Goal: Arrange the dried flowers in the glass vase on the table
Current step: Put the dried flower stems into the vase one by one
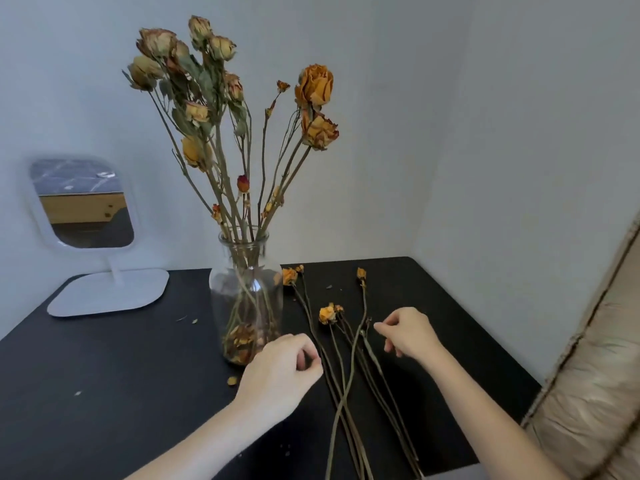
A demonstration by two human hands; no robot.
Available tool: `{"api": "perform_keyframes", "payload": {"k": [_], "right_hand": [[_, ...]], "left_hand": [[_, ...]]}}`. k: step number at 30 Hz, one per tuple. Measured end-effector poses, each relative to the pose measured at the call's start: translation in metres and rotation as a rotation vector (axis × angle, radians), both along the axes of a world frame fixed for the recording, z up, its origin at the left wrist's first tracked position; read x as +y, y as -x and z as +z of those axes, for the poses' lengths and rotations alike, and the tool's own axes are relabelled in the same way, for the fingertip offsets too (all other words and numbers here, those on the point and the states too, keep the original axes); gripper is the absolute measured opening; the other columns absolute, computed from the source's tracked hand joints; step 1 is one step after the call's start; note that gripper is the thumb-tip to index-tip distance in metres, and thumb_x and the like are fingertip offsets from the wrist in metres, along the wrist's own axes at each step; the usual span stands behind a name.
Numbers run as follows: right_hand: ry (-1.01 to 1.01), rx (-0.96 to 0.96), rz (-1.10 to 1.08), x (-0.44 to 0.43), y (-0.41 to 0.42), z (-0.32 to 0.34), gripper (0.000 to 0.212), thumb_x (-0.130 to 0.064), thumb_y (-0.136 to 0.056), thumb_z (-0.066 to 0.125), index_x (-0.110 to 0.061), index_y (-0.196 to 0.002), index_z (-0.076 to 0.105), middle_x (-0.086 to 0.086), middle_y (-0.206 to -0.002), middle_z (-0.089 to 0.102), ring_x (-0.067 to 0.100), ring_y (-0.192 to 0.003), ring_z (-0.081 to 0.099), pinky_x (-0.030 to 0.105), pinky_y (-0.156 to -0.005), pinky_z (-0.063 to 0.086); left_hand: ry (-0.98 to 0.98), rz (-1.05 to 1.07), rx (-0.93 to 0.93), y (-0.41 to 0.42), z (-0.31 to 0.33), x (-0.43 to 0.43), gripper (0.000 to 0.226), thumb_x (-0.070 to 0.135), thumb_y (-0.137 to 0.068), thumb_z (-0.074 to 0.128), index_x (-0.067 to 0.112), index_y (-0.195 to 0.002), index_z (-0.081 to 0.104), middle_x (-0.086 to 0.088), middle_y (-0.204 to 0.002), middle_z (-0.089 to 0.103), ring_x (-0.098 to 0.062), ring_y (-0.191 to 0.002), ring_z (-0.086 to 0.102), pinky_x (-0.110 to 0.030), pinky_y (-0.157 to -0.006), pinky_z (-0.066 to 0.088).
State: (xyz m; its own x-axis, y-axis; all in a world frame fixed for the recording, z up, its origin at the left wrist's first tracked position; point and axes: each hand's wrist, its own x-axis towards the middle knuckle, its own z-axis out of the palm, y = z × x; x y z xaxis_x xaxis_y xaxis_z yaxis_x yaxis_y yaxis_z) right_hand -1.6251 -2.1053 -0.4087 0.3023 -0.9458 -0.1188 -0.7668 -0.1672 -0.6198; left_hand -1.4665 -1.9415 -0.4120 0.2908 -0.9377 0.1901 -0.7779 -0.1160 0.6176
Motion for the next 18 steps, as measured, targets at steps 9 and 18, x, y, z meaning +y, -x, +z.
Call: {"api": "perform_keyframes", "payload": {"k": [9, 18], "right_hand": [[-0.011, 0.136, 0.026, 0.000, -0.033, -0.009, 0.031, -0.042, -0.084, 0.061, -0.012, -0.092, 0.067, 0.005, -0.087, 0.069, 0.019, -0.081, 0.067, 0.034, -0.075, 0.054], [-0.069, 0.077, -0.024, -0.005, -0.033, -0.012, 0.021, -0.030, -0.086, 0.058, -0.011, -0.091, 0.067, 0.003, -0.084, 0.069, 0.016, -0.077, 0.065, 0.029, -0.068, 0.051]], "left_hand": [[-0.242, 0.273, -0.102, 0.007, -0.016, -0.065, 0.029, 0.045, -0.090, 0.050, 0.018, -0.098, 0.052, 0.000, -0.095, 0.062, -0.020, -0.086, 0.061, -0.031, -0.066, 0.046], [-0.329, 0.371, 0.009, 0.001, -0.028, -0.083, 0.031, 0.039, -0.089, 0.054, 0.011, -0.089, 0.064, -0.005, -0.089, 0.066, -0.024, -0.083, 0.064, -0.034, -0.071, 0.050]]}}
